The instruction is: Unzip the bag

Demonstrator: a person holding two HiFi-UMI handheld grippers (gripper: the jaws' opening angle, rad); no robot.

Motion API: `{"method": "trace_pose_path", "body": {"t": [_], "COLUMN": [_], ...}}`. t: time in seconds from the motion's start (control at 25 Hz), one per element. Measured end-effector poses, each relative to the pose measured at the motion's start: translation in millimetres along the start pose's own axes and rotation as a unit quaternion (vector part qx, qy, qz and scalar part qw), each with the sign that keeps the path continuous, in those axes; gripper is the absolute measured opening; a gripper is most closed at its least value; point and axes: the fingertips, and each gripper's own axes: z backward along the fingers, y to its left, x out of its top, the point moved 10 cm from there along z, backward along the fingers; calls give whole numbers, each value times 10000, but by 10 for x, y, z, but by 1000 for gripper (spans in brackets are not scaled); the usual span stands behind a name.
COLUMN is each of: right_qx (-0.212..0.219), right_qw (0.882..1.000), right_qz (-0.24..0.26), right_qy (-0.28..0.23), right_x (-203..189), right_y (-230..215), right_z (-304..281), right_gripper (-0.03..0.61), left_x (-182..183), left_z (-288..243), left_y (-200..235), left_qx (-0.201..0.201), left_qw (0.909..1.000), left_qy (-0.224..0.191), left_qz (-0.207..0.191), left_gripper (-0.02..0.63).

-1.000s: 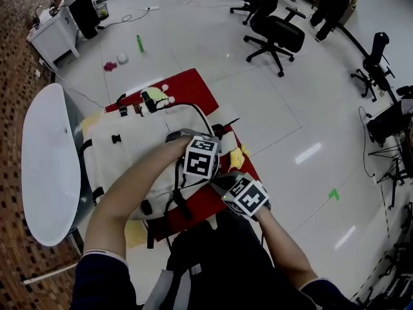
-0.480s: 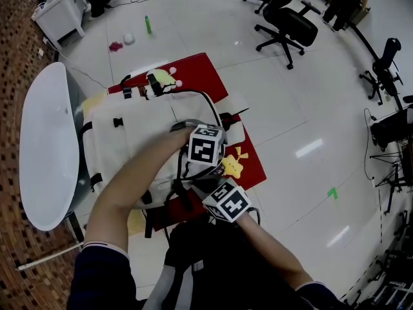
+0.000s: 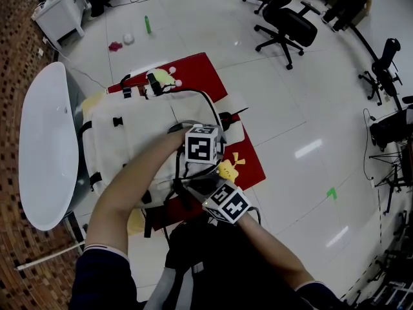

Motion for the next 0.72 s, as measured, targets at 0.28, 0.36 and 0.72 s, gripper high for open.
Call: {"method": "trace_pose_path", "body": {"t": [0.28, 0.36, 0.72], "right_qx": [-81, -495, -1309], "right_qw": [9980, 9954, 9649], "right_qz": [397, 354, 139], "right_qy": [-478, -743, -2271], "right_x": [94, 155, 754], "right_y": [-199, -403, -1133], "right_z": [681, 942, 1624], "right_gripper": [115, 76, 6], "left_x": [-23, -14, -13], "left_z": [273, 491, 1502], "left_y": [-13, 55, 168], "left_qx": [424, 965, 3234], "left_qw": [9986, 9938, 9115], "left_qy": [-139, -285, -1343], "left_qz": [276, 470, 2156], "left_gripper": [123, 85, 5]}}
